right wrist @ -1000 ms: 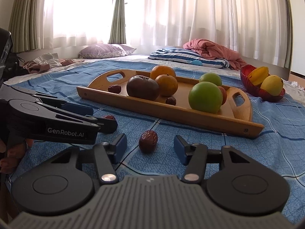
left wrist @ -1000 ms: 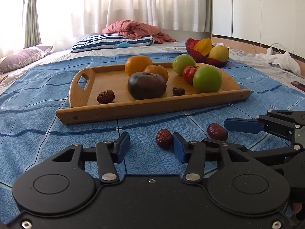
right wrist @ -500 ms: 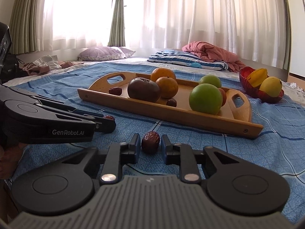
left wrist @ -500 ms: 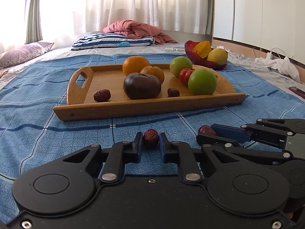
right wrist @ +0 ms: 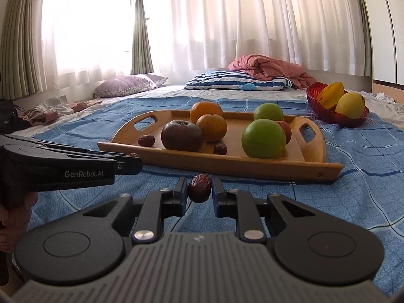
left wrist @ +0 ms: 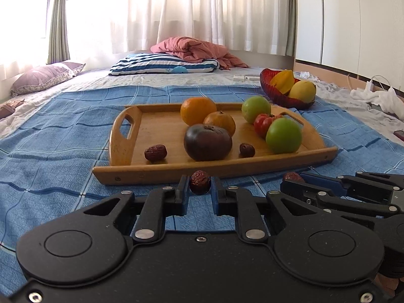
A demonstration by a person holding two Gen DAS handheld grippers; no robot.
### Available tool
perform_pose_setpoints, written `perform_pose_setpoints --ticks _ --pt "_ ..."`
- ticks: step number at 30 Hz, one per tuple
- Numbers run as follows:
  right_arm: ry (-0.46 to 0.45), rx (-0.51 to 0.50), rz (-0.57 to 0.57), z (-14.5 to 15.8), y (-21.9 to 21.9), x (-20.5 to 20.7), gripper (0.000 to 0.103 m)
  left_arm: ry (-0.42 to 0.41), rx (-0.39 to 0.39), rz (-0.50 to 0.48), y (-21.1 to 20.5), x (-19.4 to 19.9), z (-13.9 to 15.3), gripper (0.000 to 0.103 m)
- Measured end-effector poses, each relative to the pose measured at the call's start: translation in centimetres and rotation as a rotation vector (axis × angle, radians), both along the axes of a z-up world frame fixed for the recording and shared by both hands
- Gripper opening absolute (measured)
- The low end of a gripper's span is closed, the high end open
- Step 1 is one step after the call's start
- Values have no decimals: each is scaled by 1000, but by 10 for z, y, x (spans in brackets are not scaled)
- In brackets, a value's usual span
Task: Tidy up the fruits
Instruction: 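Lift both red dates and carry them over the wooden tray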
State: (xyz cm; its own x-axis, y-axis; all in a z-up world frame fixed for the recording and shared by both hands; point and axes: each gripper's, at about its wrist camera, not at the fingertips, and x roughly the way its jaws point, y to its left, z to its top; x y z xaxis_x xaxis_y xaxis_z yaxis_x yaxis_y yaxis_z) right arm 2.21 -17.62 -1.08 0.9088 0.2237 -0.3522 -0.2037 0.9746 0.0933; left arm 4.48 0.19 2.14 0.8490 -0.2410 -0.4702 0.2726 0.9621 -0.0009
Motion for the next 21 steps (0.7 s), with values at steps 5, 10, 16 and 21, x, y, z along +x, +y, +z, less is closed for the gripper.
perform_pose_setpoints --ticks 5,10,16,21 --pt "0 24 -40 18 -2 17 24 -10 3 29 6 19 16 17" --pt "18 50 -82 33 -7 41 24 -17 -12 59 14 42 29 17" --pt "42 38 -113 42 -10 67 24 -13 -37 70 23 70 40 17" --pt "70 22 -117 49 -13 92 24 14 -65 86 32 96 46 17"
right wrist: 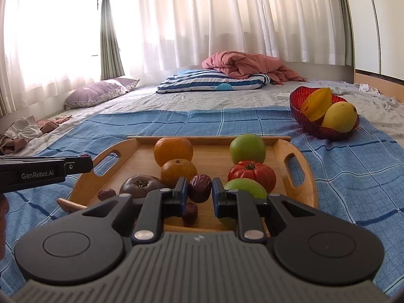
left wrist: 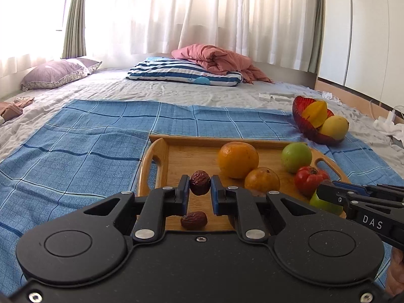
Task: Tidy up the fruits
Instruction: 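Lift both red dates and carry them over the wooden tray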
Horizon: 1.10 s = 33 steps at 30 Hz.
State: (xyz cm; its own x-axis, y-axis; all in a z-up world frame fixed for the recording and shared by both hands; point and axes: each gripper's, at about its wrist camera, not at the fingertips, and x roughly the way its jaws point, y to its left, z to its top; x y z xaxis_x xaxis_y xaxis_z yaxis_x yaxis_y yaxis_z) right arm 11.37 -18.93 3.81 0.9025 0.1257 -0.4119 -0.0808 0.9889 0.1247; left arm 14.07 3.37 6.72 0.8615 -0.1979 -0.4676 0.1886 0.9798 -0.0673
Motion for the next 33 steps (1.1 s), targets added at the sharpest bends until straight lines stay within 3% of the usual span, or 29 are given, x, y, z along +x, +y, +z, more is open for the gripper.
perform_pose_setpoints --ticks 23,33 --pt "376 40 6 2 -7 108 24 206 -4 5 -3 93 -31 17" --pt "478 -43 22 -1 4 128 24 251 14 23 -5 108 -47 17"
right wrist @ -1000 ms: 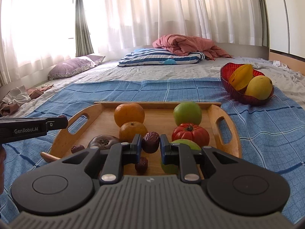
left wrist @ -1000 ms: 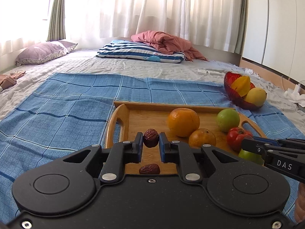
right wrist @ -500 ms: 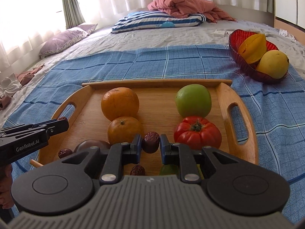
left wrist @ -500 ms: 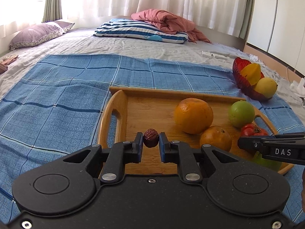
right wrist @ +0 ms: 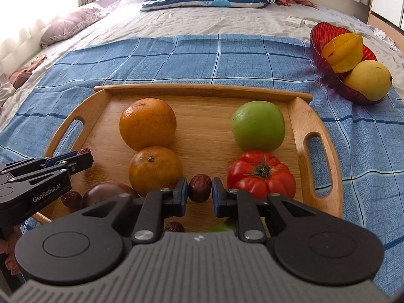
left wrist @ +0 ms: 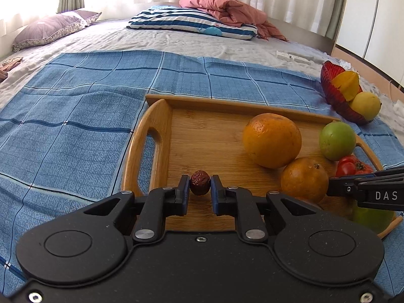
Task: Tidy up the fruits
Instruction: 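Lift both red dates and carry them over the wooden tray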
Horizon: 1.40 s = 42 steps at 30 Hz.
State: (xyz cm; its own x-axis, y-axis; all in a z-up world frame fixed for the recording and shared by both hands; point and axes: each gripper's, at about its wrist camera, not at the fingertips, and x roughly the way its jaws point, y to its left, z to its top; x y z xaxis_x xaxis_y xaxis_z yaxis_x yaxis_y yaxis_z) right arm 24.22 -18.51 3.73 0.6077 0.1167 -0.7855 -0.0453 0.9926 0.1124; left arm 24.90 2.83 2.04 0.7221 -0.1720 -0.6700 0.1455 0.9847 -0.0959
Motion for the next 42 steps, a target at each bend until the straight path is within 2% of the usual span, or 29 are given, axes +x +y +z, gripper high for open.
perform_pose_setpoints --ticks 42 --pt "34 -40 -6 -10 6 12 26 -9 24 -3 -3 5 -5 17"
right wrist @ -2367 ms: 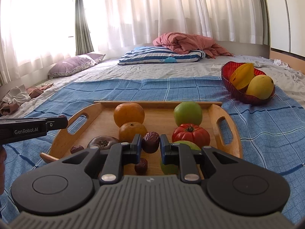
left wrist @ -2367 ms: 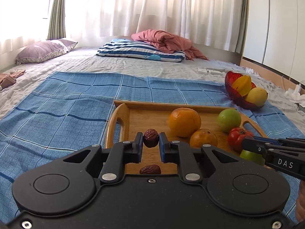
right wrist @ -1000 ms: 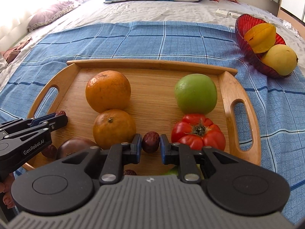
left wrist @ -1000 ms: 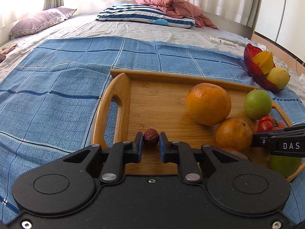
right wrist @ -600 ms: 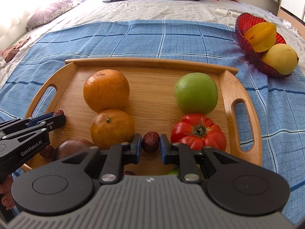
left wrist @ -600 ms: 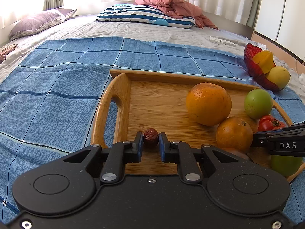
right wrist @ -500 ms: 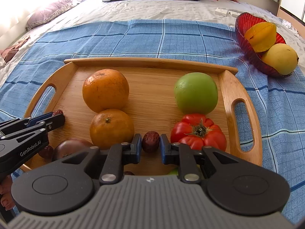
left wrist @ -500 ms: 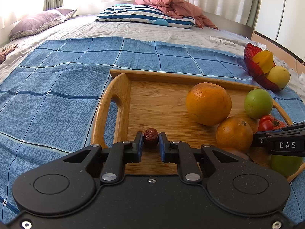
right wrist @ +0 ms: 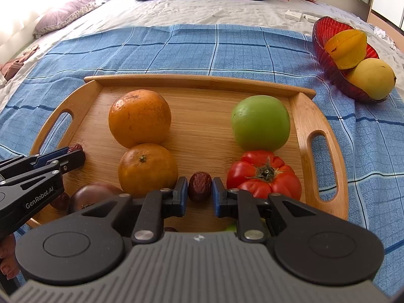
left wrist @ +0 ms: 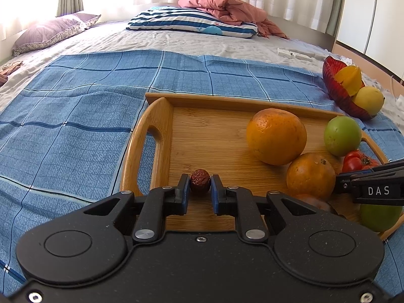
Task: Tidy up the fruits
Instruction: 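Lift both red dates and carry them over the wooden tray, then lower both red dates onto the tray and open both tools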
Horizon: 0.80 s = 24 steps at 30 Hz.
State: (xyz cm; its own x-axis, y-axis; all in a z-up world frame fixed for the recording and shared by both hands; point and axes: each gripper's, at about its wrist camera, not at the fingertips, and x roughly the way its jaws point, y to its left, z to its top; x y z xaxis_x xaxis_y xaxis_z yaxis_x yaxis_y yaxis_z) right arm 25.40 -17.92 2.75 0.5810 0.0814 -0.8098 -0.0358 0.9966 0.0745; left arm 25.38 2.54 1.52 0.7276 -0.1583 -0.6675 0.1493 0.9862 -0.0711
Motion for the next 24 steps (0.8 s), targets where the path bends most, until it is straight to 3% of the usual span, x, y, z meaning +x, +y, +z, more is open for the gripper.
perform_pose_setpoints --ticks 5,8,24 --pt "-2 1 -3 0 1 0 31 0 3 2 0 -1 0 18" --pt "-7 3 0 1 1 -1 43 -5 -4 4 1 -4 2 18" --pt "-67 10 -1 12 -3 -17 49 -57 0 -20 -6 -25 21 34"
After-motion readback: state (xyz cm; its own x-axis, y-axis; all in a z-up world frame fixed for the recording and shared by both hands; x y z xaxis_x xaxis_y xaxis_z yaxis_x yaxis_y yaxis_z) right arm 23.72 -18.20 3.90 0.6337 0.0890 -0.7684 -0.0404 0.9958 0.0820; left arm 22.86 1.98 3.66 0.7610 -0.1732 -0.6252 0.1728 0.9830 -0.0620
